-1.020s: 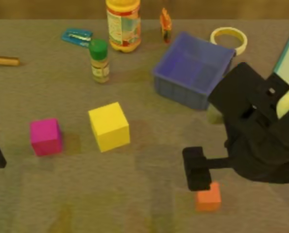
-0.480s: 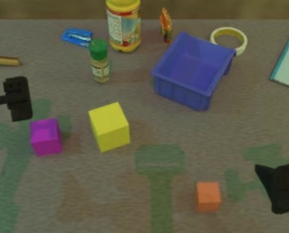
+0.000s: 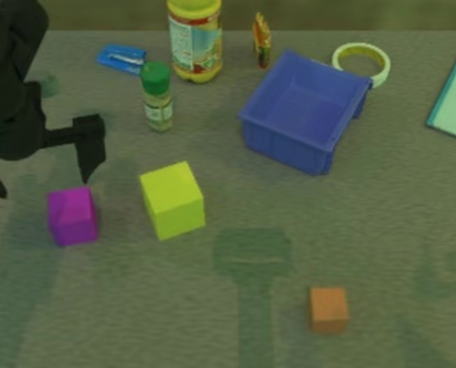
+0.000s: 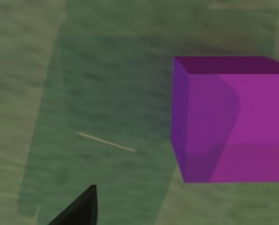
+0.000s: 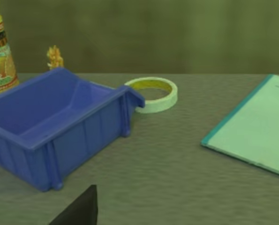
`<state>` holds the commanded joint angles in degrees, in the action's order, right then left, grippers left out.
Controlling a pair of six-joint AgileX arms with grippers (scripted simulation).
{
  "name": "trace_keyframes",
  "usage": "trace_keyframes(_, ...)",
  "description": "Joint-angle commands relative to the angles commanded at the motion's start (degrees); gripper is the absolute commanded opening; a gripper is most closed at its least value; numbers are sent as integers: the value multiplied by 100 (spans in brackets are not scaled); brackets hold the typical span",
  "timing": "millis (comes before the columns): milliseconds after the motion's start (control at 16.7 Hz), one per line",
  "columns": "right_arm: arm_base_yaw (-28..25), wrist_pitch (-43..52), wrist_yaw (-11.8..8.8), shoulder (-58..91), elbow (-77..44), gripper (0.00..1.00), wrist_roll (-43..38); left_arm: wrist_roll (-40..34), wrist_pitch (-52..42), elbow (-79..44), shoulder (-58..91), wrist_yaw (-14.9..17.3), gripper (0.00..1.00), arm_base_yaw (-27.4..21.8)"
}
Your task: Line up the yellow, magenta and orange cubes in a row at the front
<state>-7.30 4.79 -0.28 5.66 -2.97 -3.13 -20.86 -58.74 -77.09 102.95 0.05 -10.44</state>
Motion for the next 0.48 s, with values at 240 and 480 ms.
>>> trace_keyframes(240, 635, -455, 26, -532, 284, 100, 298, -166, -372, -611, 753, 1, 100, -68)
trace_keyframes(480, 672, -479, 28, -566, 297, 100, 313, -175, -392, -646, 794, 1, 100, -71)
